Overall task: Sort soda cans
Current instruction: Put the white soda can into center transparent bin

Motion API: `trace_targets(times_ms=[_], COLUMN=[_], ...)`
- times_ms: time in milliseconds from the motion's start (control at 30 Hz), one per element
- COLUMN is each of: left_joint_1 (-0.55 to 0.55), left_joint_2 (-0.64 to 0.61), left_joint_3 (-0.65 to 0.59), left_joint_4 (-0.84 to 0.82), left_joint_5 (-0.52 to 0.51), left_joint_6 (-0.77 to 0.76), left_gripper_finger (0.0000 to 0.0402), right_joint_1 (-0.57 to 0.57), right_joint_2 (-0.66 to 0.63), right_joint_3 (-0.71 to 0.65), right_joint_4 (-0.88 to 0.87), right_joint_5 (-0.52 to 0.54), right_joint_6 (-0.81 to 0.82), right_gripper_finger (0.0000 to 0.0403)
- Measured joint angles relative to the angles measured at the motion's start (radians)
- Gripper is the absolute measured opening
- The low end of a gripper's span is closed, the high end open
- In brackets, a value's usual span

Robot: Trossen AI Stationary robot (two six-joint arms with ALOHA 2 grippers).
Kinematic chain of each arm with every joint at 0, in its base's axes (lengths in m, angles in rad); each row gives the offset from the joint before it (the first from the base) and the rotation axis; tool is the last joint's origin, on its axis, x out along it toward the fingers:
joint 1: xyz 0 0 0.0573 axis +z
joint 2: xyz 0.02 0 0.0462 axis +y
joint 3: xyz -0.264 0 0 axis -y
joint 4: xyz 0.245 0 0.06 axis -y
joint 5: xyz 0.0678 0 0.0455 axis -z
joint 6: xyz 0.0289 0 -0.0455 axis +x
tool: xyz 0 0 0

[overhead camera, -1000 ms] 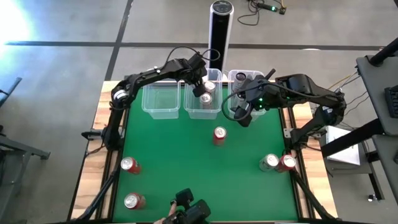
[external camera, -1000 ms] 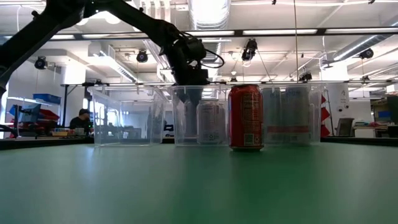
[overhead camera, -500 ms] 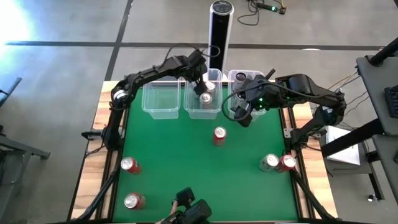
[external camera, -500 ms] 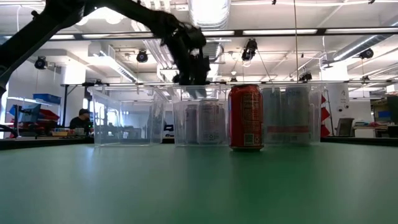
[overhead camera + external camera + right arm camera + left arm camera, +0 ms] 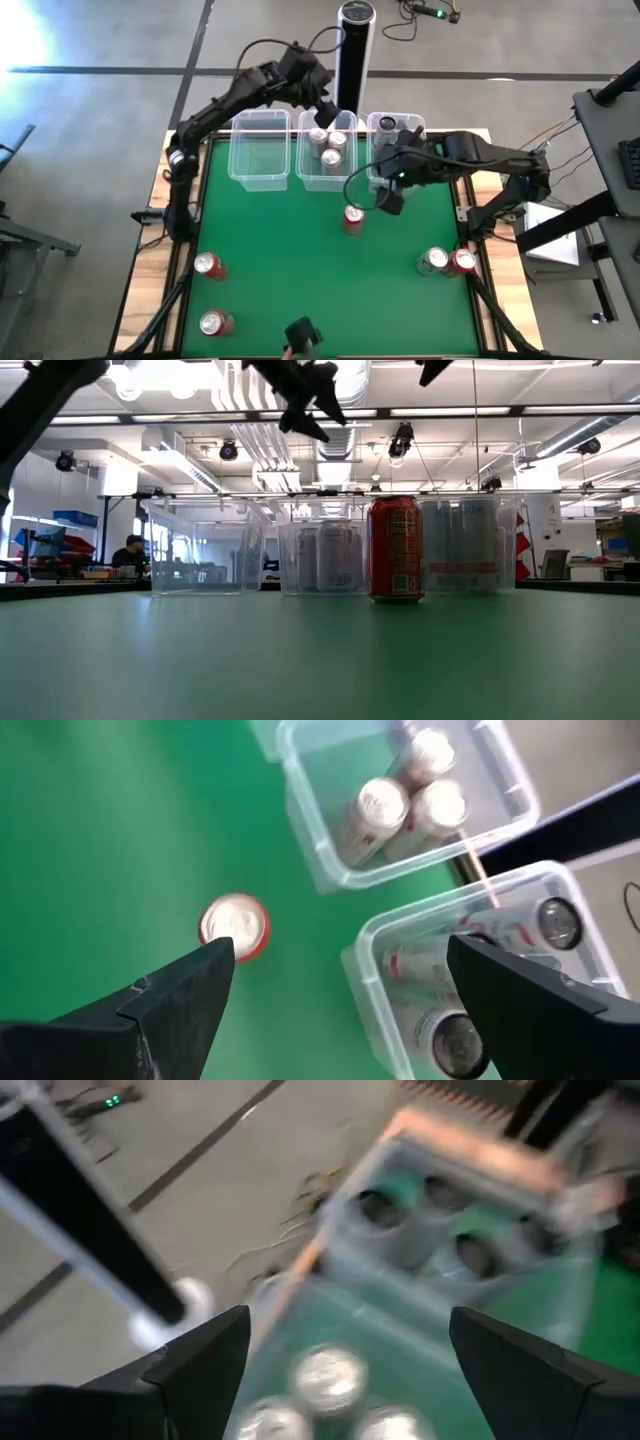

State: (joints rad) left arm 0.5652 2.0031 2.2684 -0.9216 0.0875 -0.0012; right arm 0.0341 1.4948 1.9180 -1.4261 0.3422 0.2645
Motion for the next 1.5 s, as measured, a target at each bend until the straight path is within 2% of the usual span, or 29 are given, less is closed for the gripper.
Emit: trace_targets(times_ms=[133,233,333,400,533,700,800,867,967,1100,1200,1500], left_joint_1=[-0.072,-0.144,-0.217,-0.261,-0.336,-0.445,-0.516,-0.554,-0.595,-0.626,-0.631,-0.63], left_joint_2=[-0.072,-0.131,-0.188,-0.224,-0.313,-0.403,-0.433,-0.44,-0.44,-0.449,-0.45,-0.448], left_joint_3=[-0.062,-0.114,-0.181,-0.242,-0.403,-0.651,-0.787,-0.85,-0.909,-0.951,-0.97,-0.972], left_joint_4=[-0.003,0.001,0.037,0.098,0.251,0.458,0.599,0.632,0.631,0.635,0.64,0.684], left_joint_5=[0.008,0.007,-0.054,-0.102,-0.112,-0.133,-0.222,-0.291,-0.324,-0.325,-0.325,-0.369], left_joint_6=[-0.017,-0.015,-0.027,-0.028,-0.065,-0.121,-0.15,-0.175,-0.205,-0.233,-0.239,-0.242], left_gripper_finger=[0.0326,0.0324,0.0321,0.032,0.032,0.032,0.032,0.032,0.032,0.032,0.032,0.032], right_joint_1=[0.036,0.087,0.139,0.18,0.263,0.359,0.399,0.422,0.457,0.481,0.498,0.512], right_joint_2=[-0.001,-0.008,-0.025,-0.061,-0.122,-0.189,-0.207,-0.21,-0.22,-0.241,-0.27,-0.354], right_joint_3=[-0.052,-0.091,-0.159,-0.23,-0.327,-0.448,-0.503,-0.535,-0.595,-0.702,-0.775,-0.874], right_joint_4=[-0.023,-0.087,-0.146,-0.119,-0.09,-0.073,-0.053,-0.048,-0.047,0.003,0.039,0.087], right_joint_5=[-0.027,-0.04,-0.086,-0.134,-0.171,-0.12,-0.115,-0.117,-0.144,-0.282,-0.343,-0.362], right_joint_6=[0.012,0.101,0.22,0.296,0.427,0.484,0.505,0.571,0.634,0.614,0.636,0.707], right_gripper_finger=[0.0361,0.0361,0.0361,0.0361,0.0361,0.0361,0.0361,0.0361,0.0361,0.0361,0.0361,0.0361])
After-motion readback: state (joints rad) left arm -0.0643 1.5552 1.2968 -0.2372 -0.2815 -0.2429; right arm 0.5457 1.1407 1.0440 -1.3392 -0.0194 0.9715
